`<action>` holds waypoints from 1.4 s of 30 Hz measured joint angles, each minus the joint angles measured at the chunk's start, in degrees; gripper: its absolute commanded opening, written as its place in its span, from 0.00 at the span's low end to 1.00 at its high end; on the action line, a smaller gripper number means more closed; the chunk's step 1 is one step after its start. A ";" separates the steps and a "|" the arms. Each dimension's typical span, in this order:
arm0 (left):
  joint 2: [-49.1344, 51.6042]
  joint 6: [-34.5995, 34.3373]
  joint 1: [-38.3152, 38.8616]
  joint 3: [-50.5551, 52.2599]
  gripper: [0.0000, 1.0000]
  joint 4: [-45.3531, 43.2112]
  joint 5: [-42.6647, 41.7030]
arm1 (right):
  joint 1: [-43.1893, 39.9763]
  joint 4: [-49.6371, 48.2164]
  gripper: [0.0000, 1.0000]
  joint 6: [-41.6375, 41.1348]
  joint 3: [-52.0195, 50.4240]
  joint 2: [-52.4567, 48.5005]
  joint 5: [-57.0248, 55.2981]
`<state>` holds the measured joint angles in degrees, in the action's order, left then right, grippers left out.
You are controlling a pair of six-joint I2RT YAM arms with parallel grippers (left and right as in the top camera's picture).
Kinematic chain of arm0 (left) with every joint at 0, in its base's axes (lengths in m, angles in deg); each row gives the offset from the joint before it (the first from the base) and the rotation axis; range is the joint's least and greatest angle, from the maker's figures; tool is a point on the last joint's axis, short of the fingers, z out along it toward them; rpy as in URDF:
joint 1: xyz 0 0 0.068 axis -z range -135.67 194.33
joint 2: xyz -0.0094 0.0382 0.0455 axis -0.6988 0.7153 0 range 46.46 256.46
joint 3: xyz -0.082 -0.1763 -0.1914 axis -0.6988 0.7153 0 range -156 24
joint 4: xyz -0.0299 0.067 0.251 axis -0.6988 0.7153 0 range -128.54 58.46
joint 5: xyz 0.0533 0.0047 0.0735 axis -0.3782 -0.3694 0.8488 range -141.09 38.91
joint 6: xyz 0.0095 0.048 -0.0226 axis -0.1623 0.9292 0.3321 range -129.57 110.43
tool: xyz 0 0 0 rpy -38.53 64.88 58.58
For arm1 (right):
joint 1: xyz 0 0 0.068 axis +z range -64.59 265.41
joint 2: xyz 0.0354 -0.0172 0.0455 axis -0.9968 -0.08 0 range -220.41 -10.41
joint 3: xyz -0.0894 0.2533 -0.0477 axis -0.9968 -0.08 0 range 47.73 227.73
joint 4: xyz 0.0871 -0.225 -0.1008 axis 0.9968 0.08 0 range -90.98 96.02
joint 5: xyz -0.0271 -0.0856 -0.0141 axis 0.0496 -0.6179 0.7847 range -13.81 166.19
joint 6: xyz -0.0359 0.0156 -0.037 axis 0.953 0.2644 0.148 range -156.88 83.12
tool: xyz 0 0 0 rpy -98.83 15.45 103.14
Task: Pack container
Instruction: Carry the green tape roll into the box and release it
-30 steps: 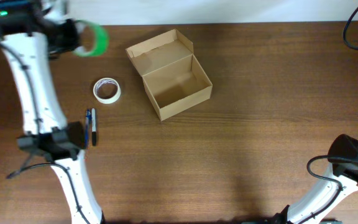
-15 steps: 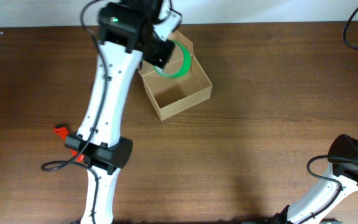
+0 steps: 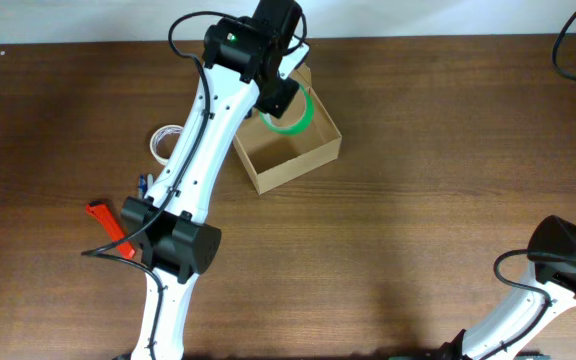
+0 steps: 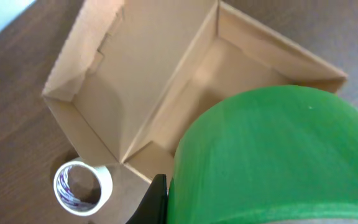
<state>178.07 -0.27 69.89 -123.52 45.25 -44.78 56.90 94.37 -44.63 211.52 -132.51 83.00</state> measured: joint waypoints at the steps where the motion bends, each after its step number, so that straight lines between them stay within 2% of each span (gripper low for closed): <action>1: 0.02 -0.44 0.00 0.11 0.02 -0.81 0.04 | 0.00 0.00 0.99 0.00 0.00 0.00 0.00; 7: 1.25 -1.64 0.00 0.11 0.02 -3.54 0.15 | 0.00 0.00 0.99 0.04 0.00 0.00 0.00; 18: 9.88 -1.84 0.00 0.55 0.02 -4.79 -0.50 | 0.00 0.00 0.99 0.00 0.00 0.00 0.00; 42: 15.96 -1.86 0.00 0.55 0.02 -9.55 -2.69 | 0.00 0.00 0.99 -0.02 0.02 0.00 0.00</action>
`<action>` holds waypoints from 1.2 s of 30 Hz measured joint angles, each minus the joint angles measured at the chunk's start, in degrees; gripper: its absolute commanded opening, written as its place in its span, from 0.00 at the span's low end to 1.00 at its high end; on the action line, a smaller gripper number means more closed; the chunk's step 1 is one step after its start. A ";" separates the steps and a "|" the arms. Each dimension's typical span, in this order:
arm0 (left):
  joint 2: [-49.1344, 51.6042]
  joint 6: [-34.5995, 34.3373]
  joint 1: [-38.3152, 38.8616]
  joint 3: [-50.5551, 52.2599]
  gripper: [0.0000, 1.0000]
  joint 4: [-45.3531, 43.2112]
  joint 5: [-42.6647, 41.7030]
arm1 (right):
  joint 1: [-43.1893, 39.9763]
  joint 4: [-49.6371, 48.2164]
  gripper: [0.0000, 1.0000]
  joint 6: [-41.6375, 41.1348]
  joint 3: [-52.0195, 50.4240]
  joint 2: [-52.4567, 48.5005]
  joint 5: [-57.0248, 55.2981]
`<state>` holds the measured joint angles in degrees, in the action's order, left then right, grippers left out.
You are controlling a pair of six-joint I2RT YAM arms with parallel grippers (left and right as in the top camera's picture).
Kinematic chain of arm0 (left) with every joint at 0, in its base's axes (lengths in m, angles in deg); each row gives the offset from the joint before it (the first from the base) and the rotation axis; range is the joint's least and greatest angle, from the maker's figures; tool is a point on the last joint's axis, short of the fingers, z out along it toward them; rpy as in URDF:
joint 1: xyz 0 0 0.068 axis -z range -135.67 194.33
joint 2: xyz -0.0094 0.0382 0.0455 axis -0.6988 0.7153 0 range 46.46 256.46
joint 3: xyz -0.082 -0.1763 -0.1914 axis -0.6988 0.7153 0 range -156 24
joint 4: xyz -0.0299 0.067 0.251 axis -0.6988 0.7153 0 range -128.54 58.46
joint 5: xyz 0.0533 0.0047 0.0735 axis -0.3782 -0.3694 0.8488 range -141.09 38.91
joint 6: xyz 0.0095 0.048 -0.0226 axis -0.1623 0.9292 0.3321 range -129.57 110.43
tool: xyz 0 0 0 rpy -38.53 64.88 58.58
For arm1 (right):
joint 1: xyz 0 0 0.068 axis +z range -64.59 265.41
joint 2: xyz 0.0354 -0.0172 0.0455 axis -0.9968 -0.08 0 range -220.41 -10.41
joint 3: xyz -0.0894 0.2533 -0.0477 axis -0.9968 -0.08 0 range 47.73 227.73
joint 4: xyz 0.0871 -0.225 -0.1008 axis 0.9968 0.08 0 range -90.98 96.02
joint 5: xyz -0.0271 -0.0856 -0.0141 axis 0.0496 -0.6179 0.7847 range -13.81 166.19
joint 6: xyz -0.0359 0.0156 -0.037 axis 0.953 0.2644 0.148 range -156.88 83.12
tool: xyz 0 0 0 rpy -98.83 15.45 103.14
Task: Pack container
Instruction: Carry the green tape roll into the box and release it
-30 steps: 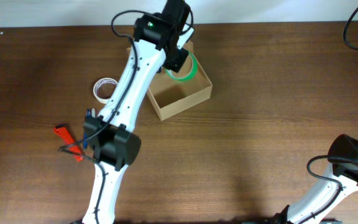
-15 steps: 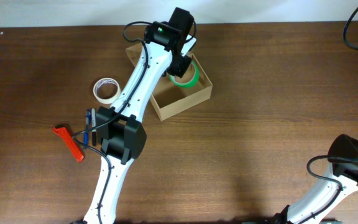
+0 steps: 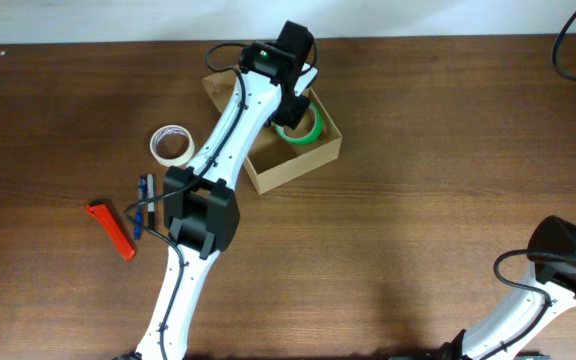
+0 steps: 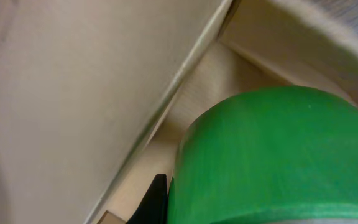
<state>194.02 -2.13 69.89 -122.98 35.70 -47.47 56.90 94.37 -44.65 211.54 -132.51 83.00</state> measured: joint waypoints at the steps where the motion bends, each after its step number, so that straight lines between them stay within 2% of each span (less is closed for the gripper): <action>1: 0.22 0.00 0.00 0.02 0.02 -0.04 0.00 | 0.00 0.00 0.99 0.02 -0.02 0.00 0.00; 26: 2.58 -1.84 -2.29 0.09 0.02 -1.05 -0.44 | 0.00 0.00 0.99 0.02 -0.02 0.00 0.00; 29: 3.02 -2.16 -2.29 0.09 0.08 -1.40 -0.46 | 0.00 0.00 0.99 0.02 -0.02 0.00 0.00; 32: 3.04 -2.51 -2.27 0.09 0.17 -1.84 -0.59 | 0.00 0.00 0.99 0.02 -0.02 0.00 0.00; 36: 3.04 -2.80 -2.27 0.09 0.24 -2.73 -1.29 | 0.00 0.00 0.99 0.02 -0.02 0.00 0.00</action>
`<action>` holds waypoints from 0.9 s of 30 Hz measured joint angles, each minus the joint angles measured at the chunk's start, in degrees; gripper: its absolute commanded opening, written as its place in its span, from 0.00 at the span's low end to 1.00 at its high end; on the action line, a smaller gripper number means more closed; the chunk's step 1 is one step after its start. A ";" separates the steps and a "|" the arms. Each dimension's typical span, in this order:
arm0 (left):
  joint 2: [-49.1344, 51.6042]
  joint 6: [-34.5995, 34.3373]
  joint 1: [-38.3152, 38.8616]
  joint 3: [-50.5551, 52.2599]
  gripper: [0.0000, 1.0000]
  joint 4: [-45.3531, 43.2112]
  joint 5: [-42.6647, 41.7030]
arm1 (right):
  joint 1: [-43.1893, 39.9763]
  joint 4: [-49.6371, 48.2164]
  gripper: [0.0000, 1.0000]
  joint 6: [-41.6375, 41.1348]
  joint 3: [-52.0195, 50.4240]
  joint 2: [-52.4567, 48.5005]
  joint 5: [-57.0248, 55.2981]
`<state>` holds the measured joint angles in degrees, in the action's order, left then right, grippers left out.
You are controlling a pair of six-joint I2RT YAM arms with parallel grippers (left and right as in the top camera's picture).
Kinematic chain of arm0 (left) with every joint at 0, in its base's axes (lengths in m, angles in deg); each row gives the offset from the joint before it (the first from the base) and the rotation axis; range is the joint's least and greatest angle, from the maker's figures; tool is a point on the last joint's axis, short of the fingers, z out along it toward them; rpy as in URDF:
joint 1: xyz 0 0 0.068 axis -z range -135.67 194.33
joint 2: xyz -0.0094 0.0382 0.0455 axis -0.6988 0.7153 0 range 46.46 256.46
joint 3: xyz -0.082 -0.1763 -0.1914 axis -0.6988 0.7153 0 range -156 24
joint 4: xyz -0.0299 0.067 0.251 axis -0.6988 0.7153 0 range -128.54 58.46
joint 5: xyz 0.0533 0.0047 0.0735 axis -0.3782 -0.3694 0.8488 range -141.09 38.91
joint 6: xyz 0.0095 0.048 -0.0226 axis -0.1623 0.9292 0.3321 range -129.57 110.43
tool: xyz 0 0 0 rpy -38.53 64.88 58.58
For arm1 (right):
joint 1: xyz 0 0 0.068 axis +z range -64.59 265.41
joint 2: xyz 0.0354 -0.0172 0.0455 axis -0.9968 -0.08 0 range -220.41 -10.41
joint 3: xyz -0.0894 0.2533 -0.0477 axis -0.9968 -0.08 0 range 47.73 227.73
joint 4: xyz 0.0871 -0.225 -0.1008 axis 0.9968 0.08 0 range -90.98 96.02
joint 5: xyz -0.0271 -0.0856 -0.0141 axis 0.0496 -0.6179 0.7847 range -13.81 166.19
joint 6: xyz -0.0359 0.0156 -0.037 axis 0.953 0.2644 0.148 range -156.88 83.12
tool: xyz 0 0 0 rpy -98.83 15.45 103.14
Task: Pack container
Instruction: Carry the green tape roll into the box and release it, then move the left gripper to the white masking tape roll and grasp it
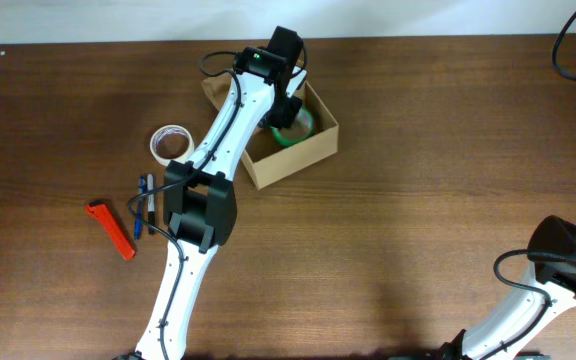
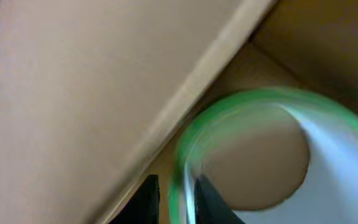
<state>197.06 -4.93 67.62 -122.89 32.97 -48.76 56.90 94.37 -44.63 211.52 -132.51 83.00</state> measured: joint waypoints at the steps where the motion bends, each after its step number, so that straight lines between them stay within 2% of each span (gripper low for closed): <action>1: 0.00 -0.09 0.00 0.00 0.25 -0.07 -0.24 | 0.00 0.00 0.99 0.02 0.00 0.00 0.00; 6: 0.00 -0.17 0.04 0.00 0.26 -0.22 -0.50 | 0.00 0.00 0.99 0.04 0.00 0.00 0.00; 12: 0.02 -0.24 0.92 -1.36 0.20 1.33 -0.42 | 0.00 0.00 0.99 0.02 0.00 0.00 0.00; 15: 0.07 -0.24 2.08 -6.36 0.21 4.39 -0.42 | 0.00 0.00 0.99 0.02 0.00 0.00 0.00; 19: 0.04 -0.20 3.54 -18.16 0.23 12.00 1.64 | 0.00 0.00 0.99 -0.02 0.00 0.00 0.00; 22: -0.74 -0.28 4.11 -25.07 0.28 17.49 4.52 | 0.00 0.02 0.99 -0.02 0.00 0.00 0.00; 27: -6.67 -1.01 3.58 -27.65 0.31 23.28 10.51 | 0.00 0.00 0.99 0.02 0.00 0.00 0.00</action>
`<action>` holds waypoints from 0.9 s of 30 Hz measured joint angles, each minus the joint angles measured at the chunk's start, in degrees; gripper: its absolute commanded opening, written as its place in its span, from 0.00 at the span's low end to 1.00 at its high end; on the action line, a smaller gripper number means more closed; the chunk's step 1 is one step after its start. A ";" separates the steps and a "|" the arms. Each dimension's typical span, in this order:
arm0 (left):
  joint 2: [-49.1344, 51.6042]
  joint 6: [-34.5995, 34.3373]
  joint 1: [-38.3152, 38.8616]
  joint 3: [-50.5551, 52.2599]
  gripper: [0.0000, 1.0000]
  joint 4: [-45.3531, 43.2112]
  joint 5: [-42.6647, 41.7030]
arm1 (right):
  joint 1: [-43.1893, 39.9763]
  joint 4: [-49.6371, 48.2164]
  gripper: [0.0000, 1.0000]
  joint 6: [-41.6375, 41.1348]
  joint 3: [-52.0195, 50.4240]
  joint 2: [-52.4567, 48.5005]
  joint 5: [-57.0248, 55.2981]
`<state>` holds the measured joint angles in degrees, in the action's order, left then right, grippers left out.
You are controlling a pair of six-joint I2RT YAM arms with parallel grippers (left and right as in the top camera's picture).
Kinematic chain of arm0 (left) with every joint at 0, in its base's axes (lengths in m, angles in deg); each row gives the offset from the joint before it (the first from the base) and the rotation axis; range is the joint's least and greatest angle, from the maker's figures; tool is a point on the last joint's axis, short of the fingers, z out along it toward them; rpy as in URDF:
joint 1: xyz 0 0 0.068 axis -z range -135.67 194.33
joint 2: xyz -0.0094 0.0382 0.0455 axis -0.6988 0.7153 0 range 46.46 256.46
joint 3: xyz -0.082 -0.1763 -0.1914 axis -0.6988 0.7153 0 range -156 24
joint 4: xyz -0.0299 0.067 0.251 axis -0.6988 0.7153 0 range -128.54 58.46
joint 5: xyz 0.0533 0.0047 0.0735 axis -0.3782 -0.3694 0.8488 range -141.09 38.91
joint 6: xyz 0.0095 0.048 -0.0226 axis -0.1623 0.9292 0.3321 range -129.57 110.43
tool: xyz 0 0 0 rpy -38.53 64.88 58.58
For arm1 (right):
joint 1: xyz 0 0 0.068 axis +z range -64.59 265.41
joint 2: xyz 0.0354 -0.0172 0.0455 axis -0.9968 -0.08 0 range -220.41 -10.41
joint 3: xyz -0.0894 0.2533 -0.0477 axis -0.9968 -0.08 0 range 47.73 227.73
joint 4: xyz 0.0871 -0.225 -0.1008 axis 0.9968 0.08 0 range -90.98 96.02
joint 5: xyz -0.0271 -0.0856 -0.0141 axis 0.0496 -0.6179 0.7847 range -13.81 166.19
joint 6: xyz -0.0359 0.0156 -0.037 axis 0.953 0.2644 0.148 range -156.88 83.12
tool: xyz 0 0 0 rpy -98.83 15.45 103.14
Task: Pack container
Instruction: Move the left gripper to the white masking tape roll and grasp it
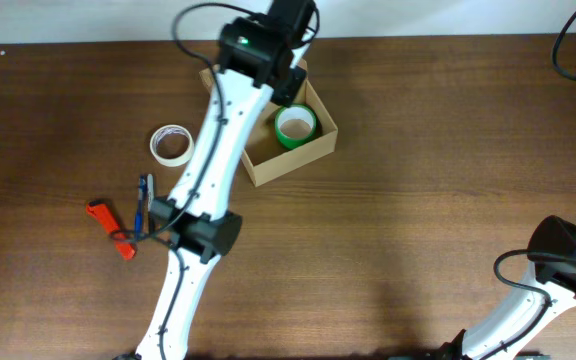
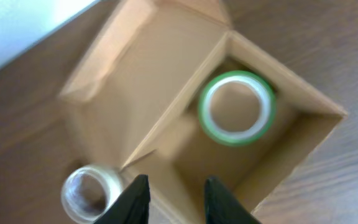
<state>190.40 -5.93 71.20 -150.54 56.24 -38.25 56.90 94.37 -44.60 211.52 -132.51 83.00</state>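
Note:
The green tape roll (image 1: 294,126) lies flat inside the open cardboard box (image 1: 264,172), near its far corner; in the left wrist view the green roll (image 2: 236,109) rests on the floor of the box (image 2: 303,143). My left gripper (image 2: 176,193) hangs open and empty above the box, its dark fingertips (image 2: 135,199) apart. The left arm (image 1: 258,45) reaches over the box's back edge. A white tape roll (image 1: 172,144) lies on the table left of the box, also the white roll (image 2: 87,193) in the wrist view. Only the base of the right arm (image 1: 563,255) shows.
A red tool (image 1: 110,228) and blue pens (image 1: 143,195) lie on the wooden table (image 1: 418,180) at the left, by the left arm's lower links. The box's lid flap (image 2: 126,68) stands open on its left side. A dark cable (image 1: 573,35) hangs at the top right.
My left gripper has risen out of the box, open and empty. The green tape roll stays behind, flat on the box floor.
My left gripper held the green tape roll above the box. Then it was lower, with the roll inside the box walls. Then the roll was at the box floor by the fingers. Now the roll lies in the box and the gripper is raised, open.

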 measured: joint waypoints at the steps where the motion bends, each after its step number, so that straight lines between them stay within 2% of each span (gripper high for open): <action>1: -2.16 -0.07 -0.24 1.01 0.32 0.46 1.27 | 0.00 0.00 0.99 0.00 0.00 0.00 0.00; 4: -10.43 -0.26 -1.53 7.48 0.37 1.16 4.66 | 0.00 0.02 0.99 -0.04 0.00 0.00 0.04; 7: -21.70 -0.37 -4.98 19.65 0.49 1.46 7.69 | 0.00 0.02 0.99 -0.02 0.00 0.00 0.02; 10: -31.78 -1.79 -10.73 31.54 0.59 1.66 10.45 | 0.00 0.02 0.99 -0.04 0.00 0.00 0.02; 13: -37.59 -3.56 -17.53 40.79 0.66 1.90 10.60 | 0.00 0.02 0.99 -0.07 0.02 0.00 0.02; 15: -38.32 -3.72 -21.49 44.96 0.70 1.66 8.66 | 0.00 0.00 0.99 -0.04 0.00 0.00 0.02; 19: -34.73 -3.10 -29.55 53.70 0.70 -4.11 1.33 | 0.00 0.04 0.99 -0.02 0.00 0.00 0.02; 27: -21.88 -3.06 -36.00 56.13 0.69 -10.95 -9.53 | 0.00 0.00 0.99 -0.04 0.00 0.00 0.02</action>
<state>168.52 -8.99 35.20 -94.41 45.29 -47.78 56.90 94.37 -44.65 211.52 -132.51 83.02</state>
